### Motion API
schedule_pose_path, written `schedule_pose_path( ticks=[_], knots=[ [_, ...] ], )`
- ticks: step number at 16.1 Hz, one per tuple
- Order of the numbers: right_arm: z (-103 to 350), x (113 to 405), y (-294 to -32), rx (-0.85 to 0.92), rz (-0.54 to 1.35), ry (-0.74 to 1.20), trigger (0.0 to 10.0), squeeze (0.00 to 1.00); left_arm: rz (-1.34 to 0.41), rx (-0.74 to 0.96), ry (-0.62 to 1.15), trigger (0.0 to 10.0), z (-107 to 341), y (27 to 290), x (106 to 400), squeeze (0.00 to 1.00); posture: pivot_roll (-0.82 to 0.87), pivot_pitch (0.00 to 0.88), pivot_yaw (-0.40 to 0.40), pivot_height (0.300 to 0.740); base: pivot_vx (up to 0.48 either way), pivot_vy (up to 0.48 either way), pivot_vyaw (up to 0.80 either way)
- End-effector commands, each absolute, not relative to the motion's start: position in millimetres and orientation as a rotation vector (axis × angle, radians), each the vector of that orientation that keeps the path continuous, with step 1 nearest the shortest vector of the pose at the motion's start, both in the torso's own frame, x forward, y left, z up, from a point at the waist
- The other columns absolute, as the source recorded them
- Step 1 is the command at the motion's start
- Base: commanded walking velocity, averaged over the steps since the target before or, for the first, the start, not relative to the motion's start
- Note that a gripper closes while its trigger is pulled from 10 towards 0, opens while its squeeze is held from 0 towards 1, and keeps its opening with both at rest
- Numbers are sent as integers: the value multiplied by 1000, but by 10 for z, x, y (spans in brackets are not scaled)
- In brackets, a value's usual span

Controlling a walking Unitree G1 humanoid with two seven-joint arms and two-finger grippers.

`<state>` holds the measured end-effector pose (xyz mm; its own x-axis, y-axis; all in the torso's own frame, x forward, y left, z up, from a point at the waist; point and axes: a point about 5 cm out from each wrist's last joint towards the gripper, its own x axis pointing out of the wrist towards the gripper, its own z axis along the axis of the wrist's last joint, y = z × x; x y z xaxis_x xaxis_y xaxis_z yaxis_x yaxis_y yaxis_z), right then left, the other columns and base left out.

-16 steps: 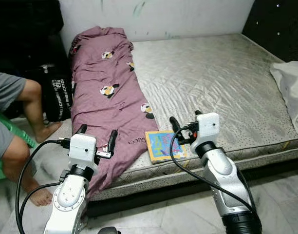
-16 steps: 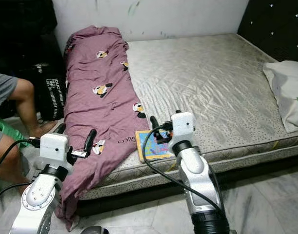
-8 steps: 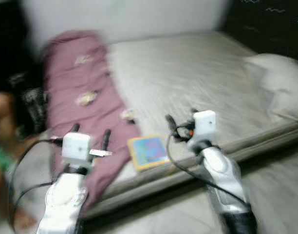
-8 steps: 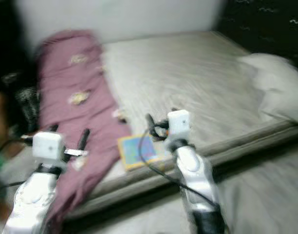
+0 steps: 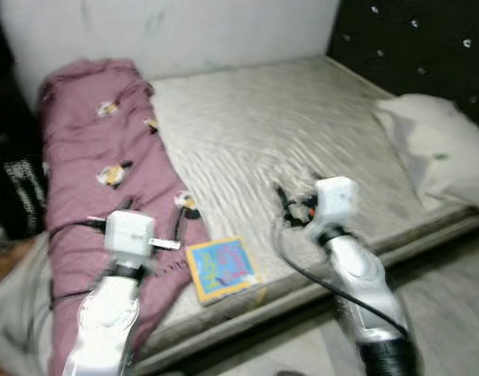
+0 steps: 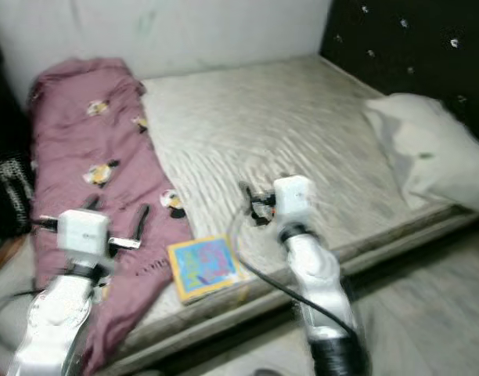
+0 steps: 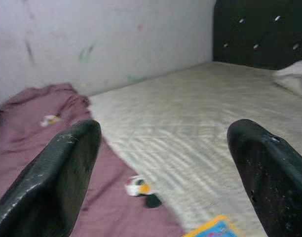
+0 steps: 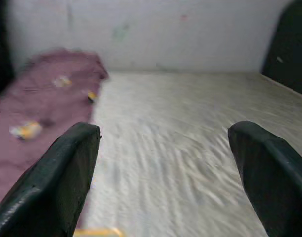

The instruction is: Clean up the room

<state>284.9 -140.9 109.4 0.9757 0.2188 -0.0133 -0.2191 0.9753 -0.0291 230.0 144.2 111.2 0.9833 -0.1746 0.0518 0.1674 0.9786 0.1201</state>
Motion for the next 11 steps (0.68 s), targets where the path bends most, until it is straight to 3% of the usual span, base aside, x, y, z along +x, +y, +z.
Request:
schedule_pose_path(
  ticks=[1, 11],
  knots=[
    [1172, 2878, -1292, -23, 252, -23, 10000, 0, -139, 149, -44, 10000, 1093, 1547, 2286, 0, -1, 7, -45, 740, 0, 0, 800],
    [1151, 2883, -1284, -24, 261, -16, 10000, 0, -129, 174, -44, 10000, 1085, 1554, 2295, 0, 4, 2, -50, 740, 0, 0, 800]
  ],
)
